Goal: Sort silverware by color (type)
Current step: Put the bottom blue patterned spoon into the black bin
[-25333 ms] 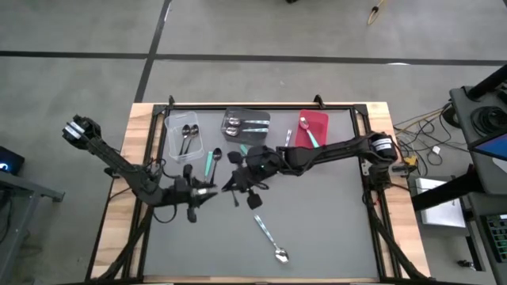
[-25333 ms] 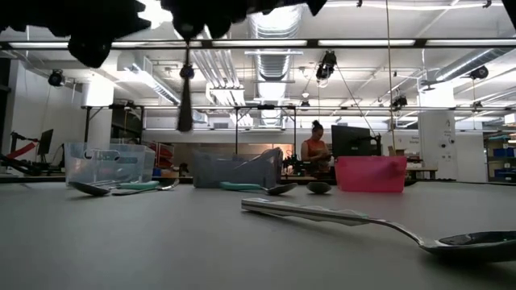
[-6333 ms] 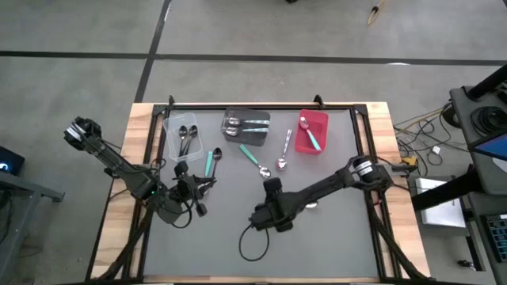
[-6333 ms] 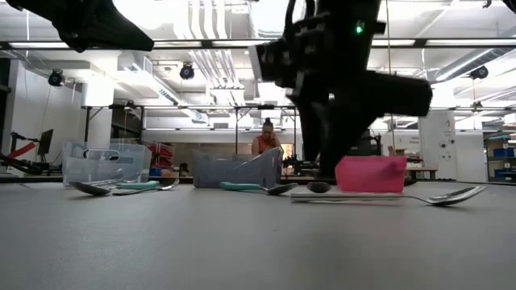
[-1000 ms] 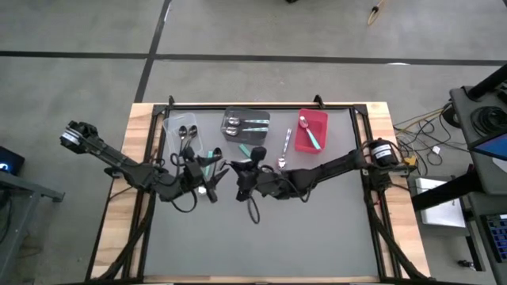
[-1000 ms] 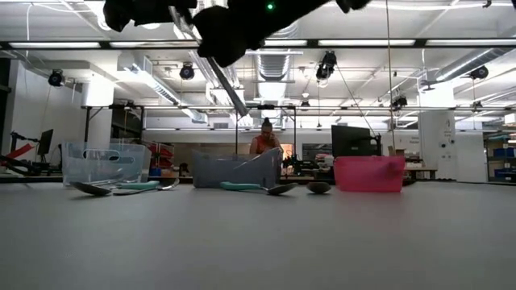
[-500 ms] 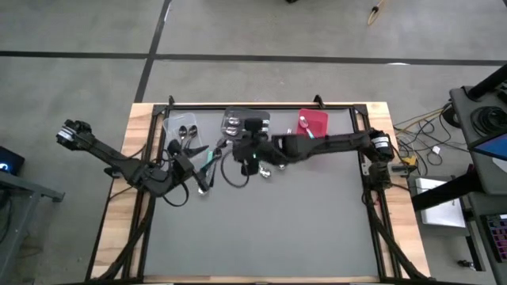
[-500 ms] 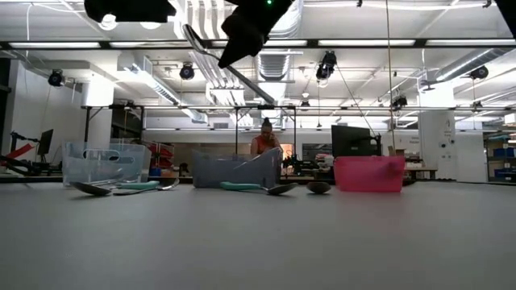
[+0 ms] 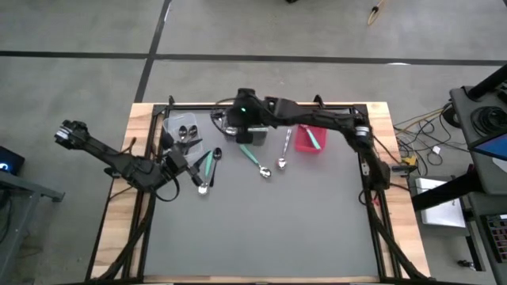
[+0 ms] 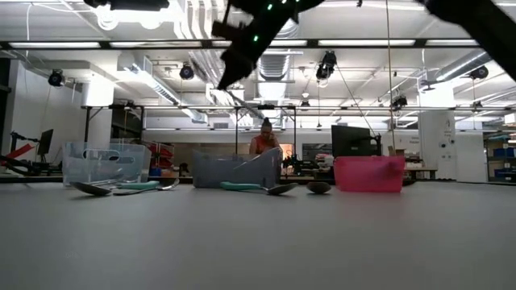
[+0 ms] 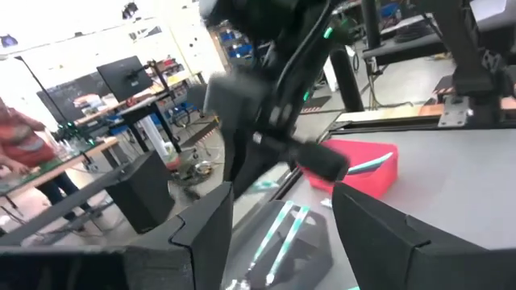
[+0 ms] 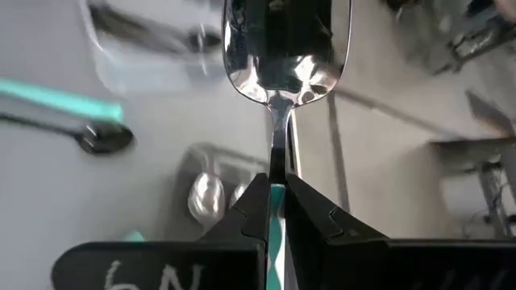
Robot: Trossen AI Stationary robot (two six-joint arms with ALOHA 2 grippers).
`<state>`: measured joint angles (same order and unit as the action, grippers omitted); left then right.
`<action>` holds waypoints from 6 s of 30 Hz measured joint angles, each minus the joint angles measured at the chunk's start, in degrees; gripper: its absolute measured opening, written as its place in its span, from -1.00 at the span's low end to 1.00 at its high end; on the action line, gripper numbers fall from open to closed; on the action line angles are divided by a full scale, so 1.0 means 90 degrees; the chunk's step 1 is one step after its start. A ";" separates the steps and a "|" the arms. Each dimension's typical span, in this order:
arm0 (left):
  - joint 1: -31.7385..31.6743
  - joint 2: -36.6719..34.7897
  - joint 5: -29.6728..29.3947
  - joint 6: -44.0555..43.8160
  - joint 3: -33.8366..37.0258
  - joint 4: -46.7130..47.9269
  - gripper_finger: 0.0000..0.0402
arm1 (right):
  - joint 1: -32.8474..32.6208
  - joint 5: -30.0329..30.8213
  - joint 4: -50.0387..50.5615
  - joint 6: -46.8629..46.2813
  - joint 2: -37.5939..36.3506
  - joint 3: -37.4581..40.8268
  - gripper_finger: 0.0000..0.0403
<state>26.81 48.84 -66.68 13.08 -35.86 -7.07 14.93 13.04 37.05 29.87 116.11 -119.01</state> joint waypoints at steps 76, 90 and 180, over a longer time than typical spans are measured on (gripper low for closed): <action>-0.3900 0.2647 0.5081 -0.2302 0.1460 -0.4500 -0.59 | -0.1716 0.3387 0.3367 -0.1962 0.1064 -0.1228 -0.94; -0.3892 0.2480 0.5057 -0.3186 0.1490 -0.4610 -0.98 | -0.1712 0.3405 0.3287 -0.1953 0.1052 -0.1228 -0.74; -0.5583 0.0683 0.6320 -0.4118 0.2110 -0.3779 -0.07 | 0.0487 -0.0952 -0.0633 -0.1426 -0.2419 0.3437 -0.84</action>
<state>-23.44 54.98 -9.79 -23.98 -16.86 -41.08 19.31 4.47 31.35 17.04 94.34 -88.07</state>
